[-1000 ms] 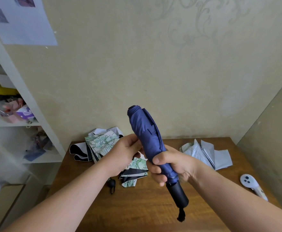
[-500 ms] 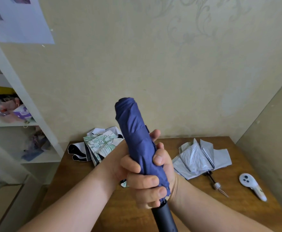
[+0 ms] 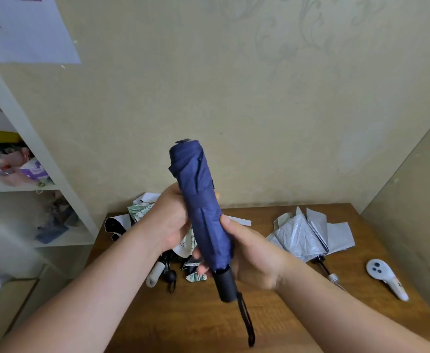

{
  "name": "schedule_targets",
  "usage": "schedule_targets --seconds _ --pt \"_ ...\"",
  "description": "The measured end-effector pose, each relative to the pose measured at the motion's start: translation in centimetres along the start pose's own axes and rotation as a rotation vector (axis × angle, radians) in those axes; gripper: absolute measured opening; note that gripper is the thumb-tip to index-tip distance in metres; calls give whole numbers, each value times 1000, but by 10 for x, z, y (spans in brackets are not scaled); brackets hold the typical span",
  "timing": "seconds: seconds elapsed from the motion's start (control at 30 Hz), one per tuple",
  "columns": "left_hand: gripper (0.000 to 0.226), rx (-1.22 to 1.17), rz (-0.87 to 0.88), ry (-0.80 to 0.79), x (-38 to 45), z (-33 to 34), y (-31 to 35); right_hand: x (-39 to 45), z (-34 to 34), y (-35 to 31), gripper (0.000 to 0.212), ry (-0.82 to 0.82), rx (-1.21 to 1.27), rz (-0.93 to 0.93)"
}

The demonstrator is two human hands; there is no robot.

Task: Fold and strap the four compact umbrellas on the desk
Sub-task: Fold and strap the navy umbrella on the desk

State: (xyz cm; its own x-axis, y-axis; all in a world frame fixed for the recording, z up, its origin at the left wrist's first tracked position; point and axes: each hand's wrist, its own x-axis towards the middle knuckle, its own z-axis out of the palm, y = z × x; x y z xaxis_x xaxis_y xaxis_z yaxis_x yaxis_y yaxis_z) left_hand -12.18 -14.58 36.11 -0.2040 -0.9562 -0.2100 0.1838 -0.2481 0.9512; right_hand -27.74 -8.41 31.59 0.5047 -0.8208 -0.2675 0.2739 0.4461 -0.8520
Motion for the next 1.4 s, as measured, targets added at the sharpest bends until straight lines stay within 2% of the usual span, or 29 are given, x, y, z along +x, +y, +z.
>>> schedule_targets --seconds 0.1,0.13,0.27,0.37,0.53,0.67,0.73,0.8,0.93,1.03,1.1,1.17,1.27,1.33,1.4 --pt "10 79 99 249 6 1 -7 1 -3 5 30 205 -170 -216" --pt "5 101 116 318 9 2 -14 0 2 7 29 217 -241 -271" --pt "5 179 110 484 18 5 -38 6 11 17 56 327 -491 -352" --pt "6 201 134 539 20 9 -43 18 8 28 63 446 -638 -390" --pt "15 240 216 511 19 5 -47 18 -3 24 36 420 -516 -310" --pt "12 281 230 447 14 0 -53 13 -8 15 24 332 -138 -98" --pt "11 230 219 395 12 0 -54 10 -12 12 25 329 -58 -26" --pt "10 191 213 353 10 1 -52 9 -15 12 29 317 -70 -23" --pt "7 163 229 329 10 1 -50 11 -24 17 53 332 -228 -210" --pt "8 145 225 334 13 -1 -52 16 -27 14 28 458 -481 -307" --pt "10 126 222 331 13 0 -55 20 -25 10 17 500 -578 -263" --pt "10 119 218 327 12 4 -56 22 -20 8 21 513 -512 -193" --pt "9 88 195 289 9 9 -53 24 -17 5 31 534 -448 -211" --pt "9 40 168 243 5 11 -49 22 -17 3 38 505 -406 -223" --pt "7 33 147 191 2 12 -46 21 -19 0 36 455 -365 -215"
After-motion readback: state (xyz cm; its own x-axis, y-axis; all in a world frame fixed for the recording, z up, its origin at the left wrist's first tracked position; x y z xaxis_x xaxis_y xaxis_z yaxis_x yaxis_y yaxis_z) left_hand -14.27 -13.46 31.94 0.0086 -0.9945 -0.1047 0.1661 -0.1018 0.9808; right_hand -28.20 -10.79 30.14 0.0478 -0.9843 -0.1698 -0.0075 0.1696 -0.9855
